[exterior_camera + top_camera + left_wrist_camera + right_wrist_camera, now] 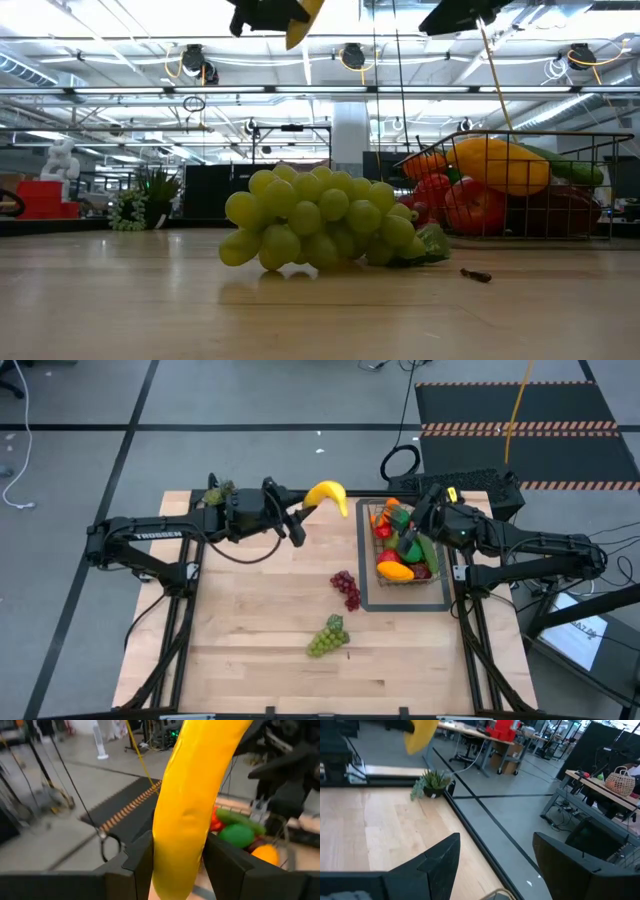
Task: Build produce basket
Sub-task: Put the banana into the gold wire basket
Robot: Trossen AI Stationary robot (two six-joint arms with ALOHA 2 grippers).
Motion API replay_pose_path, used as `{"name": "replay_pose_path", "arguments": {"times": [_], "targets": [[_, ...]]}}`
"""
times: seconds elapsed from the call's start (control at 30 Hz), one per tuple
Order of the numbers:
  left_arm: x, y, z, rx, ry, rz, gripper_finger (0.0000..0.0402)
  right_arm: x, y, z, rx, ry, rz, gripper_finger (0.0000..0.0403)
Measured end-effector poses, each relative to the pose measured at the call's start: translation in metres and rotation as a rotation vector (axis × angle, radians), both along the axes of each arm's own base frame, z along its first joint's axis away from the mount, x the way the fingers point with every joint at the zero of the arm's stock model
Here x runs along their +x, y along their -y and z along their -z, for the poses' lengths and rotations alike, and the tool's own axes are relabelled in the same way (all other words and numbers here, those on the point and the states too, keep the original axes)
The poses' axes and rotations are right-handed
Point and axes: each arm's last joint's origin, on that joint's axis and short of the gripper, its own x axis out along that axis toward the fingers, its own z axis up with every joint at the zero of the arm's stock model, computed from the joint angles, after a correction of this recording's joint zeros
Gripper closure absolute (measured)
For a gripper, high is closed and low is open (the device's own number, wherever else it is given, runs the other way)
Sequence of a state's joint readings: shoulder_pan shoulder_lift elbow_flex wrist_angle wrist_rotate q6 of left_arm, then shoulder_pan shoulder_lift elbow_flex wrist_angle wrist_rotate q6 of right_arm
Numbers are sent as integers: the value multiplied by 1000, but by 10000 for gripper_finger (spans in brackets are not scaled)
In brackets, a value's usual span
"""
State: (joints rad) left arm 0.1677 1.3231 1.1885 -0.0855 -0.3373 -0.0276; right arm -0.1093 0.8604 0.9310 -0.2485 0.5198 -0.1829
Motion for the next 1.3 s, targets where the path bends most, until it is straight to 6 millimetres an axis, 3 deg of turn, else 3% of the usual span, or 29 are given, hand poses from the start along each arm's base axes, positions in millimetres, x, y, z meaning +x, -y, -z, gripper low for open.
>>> {"name": "replay_pose_path", "arguments": {"times": [0.43, 0.67, 1.0, 1.3], "targets": [[2, 15, 3, -438, 197, -37, 245, 2, -2, -5, 44, 80, -70, 156], [4, 29, 3, -562, 246, -25, 245, 2, -2, -5, -3, 49, -81, 156], [5, 36, 2, -506, 213, 13, 245, 5, -2, -12, -28, 120, -85, 156], [5, 40, 2, -318, 130, 77, 245, 38, -4, -7, -44, 165, -305, 156]]}}
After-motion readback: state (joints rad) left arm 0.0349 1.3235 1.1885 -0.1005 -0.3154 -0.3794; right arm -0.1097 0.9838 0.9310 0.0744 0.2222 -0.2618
